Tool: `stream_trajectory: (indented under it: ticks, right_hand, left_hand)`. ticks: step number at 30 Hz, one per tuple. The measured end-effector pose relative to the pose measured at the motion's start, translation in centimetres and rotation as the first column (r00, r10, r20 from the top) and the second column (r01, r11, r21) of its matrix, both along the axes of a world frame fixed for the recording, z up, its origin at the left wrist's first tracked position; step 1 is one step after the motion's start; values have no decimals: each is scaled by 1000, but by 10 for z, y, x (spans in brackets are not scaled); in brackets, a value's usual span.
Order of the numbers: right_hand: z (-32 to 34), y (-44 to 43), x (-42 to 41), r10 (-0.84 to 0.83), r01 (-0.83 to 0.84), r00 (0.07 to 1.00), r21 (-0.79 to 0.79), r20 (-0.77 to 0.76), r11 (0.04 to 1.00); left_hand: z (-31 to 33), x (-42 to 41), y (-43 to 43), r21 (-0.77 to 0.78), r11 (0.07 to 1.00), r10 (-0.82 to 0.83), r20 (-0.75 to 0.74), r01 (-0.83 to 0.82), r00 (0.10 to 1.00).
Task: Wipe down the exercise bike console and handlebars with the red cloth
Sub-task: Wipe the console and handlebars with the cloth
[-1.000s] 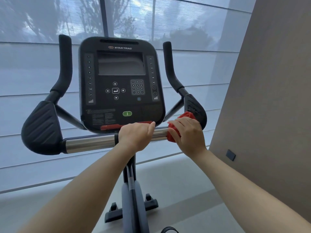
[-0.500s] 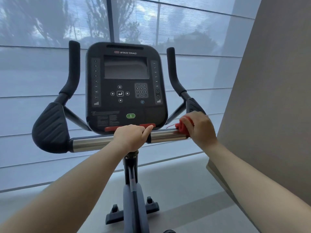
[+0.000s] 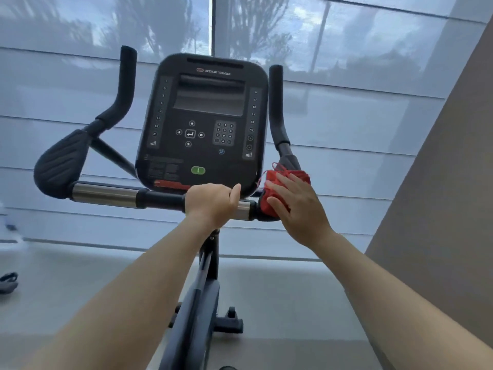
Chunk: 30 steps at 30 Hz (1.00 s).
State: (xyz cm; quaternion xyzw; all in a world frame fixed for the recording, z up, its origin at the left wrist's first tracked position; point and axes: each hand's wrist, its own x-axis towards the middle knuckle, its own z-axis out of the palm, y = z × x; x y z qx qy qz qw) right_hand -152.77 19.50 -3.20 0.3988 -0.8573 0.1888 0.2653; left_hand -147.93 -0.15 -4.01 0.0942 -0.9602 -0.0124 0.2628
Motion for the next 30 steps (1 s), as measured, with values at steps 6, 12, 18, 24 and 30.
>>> stream_trajectory:
  ticks: [6, 12, 18, 24, 30]
  right_hand:
    - [8, -3, -14, 58, -53, 997, -83, 55, 995]
    - [-3, -7, -5, 39, -33, 999, -204, 25, 979]
    - [4, -10, -15, 8, -4, 999, -98, 42, 995]
    - [16, -20, -22, -85, 84, 993, 8, 78, 996]
    - [4, -5, -12, 31, -30, 999, -14, 41, 999]
  left_hand:
    - [-1, -7, -4, -17, 999, 45, 42, -44, 998]
    - [0, -8, -6, 1, 997, 77, 67, -77, 995]
    - [-2, -10, -8, -4, 996, 91, 52, -91, 994]
    - [-3, -10, -10, -23, 996, 86, 32, -86, 996]
    - [-3, -11, -11, -42, 994, 99, 19, -98, 995]
